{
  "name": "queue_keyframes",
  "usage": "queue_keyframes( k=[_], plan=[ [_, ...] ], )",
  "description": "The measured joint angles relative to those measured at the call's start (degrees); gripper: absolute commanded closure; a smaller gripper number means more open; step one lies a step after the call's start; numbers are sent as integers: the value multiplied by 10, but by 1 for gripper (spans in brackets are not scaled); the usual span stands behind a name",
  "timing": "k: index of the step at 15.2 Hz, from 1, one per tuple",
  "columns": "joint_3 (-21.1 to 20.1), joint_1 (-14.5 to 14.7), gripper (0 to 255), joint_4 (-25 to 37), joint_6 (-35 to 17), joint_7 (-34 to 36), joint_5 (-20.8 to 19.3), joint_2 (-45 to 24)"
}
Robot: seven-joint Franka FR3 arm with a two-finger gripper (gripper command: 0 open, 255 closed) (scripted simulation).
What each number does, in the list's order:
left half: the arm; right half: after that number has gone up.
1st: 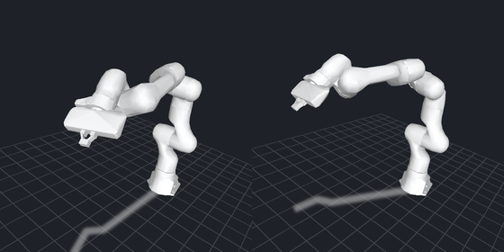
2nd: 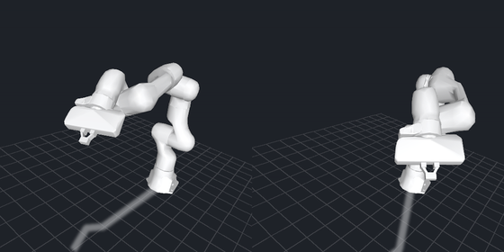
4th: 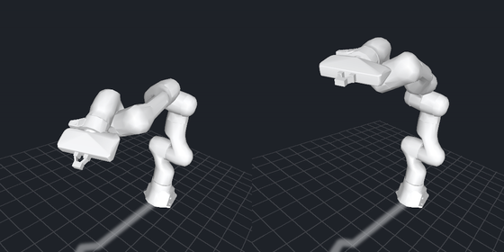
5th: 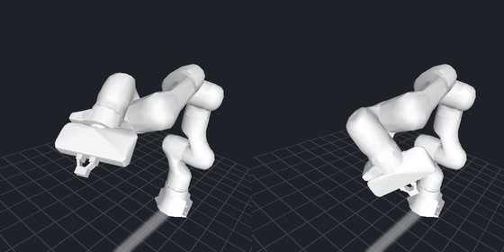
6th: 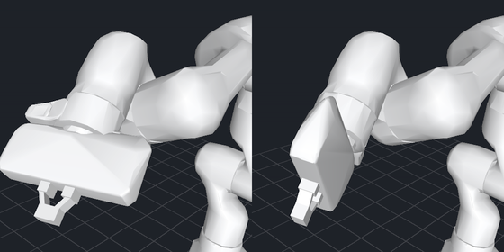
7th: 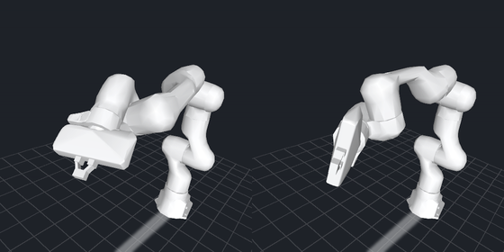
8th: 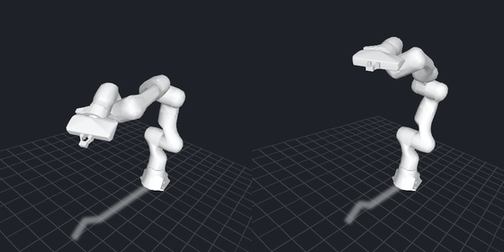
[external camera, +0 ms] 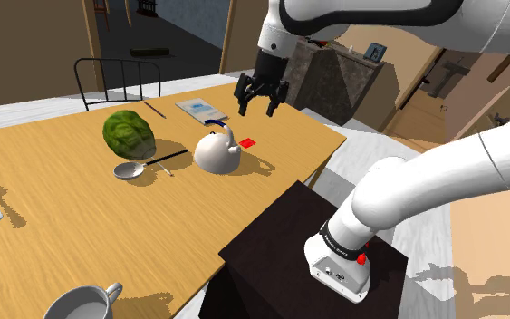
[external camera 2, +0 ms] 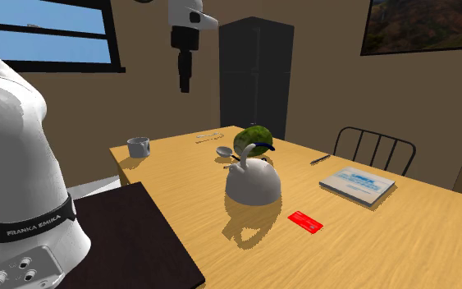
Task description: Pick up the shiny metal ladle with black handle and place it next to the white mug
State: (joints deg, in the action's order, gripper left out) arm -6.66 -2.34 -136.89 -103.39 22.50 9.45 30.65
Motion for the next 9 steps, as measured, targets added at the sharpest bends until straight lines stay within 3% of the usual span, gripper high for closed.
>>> queue_keyframes(
  k=[9],
  plan=[
    [-77, -18, 0, 62, -116, 219, 9, -183]
  ],
)
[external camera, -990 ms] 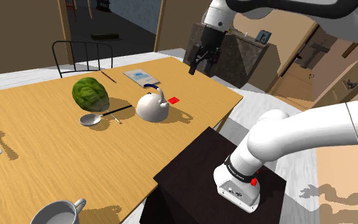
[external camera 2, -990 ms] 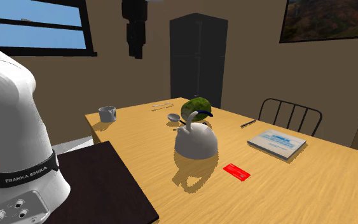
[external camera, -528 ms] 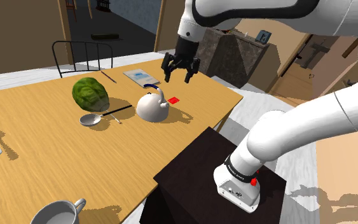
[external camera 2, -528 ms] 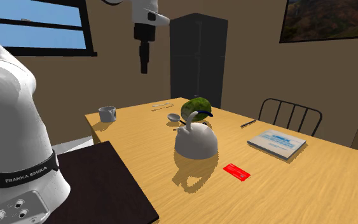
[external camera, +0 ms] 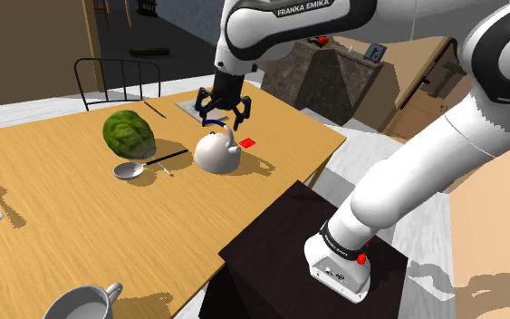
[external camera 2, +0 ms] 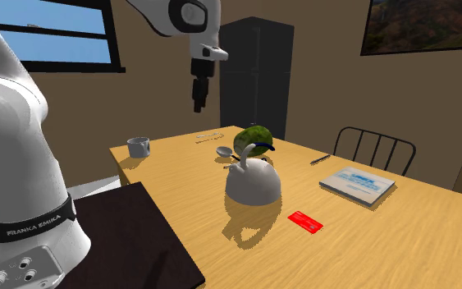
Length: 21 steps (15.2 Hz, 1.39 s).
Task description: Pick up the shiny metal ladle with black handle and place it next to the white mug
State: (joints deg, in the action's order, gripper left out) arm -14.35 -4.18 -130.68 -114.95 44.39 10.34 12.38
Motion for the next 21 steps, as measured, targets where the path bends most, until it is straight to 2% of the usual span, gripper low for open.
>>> queue_keyframes(
  k=[5, 8, 14, 21],
  plan=[
    [-22, -2, 0, 56, -56, 125, -23, -119],
    [-22, 2, 0, 105, -71, 196, -41, -187],
    [-1, 19, 0, 212, -95, 321, -71, -326],
    [38, 40, 0, 358, -97, 436, -79, -483]
  ],
)
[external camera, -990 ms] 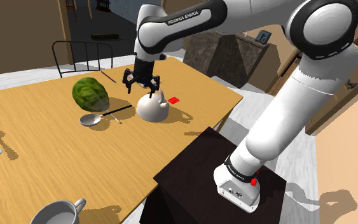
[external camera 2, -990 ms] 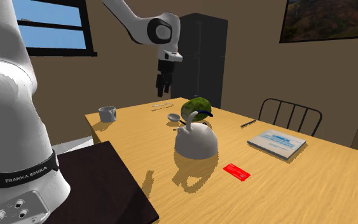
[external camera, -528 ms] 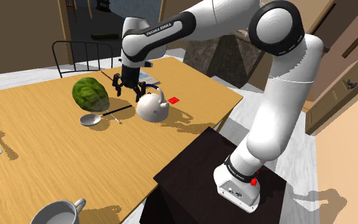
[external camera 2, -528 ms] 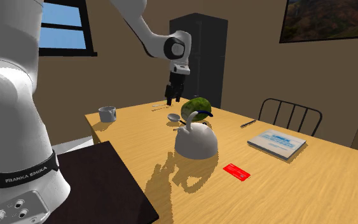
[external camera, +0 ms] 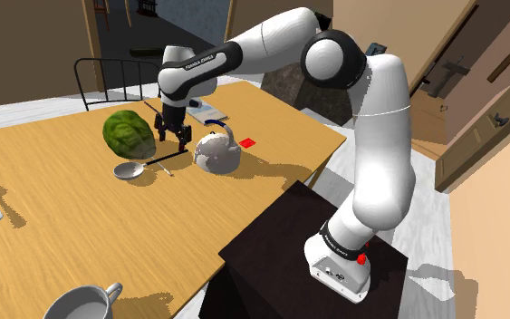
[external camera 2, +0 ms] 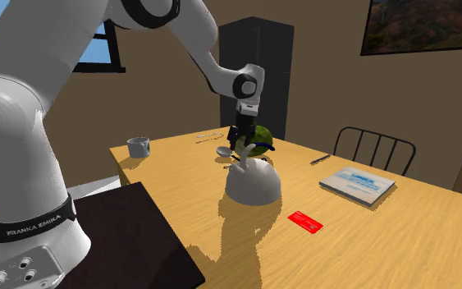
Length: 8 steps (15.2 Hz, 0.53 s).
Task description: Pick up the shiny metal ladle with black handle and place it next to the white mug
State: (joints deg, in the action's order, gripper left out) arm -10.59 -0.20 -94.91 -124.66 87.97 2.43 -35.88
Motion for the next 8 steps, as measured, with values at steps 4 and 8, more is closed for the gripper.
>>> queue_keyframes(
  k=[4, 8],
  plan=[
    [19, 9, 0, 90, 10, 53, 4, -83],
    [22, 12, 0, 100, -5, 60, 5, -109]
  ],
)
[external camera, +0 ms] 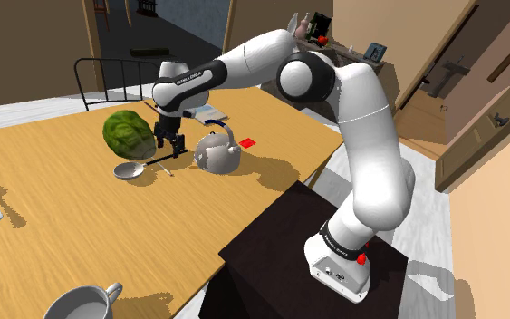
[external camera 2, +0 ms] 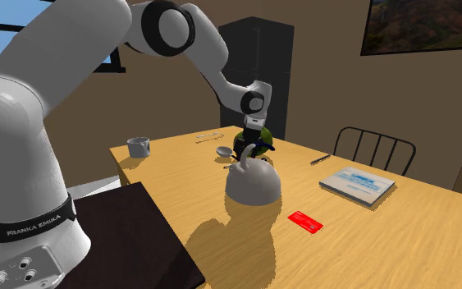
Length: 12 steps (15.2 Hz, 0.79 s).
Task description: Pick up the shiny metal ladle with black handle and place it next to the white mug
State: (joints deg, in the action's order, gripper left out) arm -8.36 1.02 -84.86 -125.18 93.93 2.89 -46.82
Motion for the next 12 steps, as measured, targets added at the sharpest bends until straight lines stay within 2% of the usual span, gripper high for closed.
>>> queue_keyframes(
  k=[10, 11, 12],
  plan=[
    [1, 2, 0, -4, -20, 1, 0, -15],
    [1, 2, 255, -4, -20, 1, 0, -15],
    [1, 2, 255, -4, -20, 1, 0, -15]
  ],
)
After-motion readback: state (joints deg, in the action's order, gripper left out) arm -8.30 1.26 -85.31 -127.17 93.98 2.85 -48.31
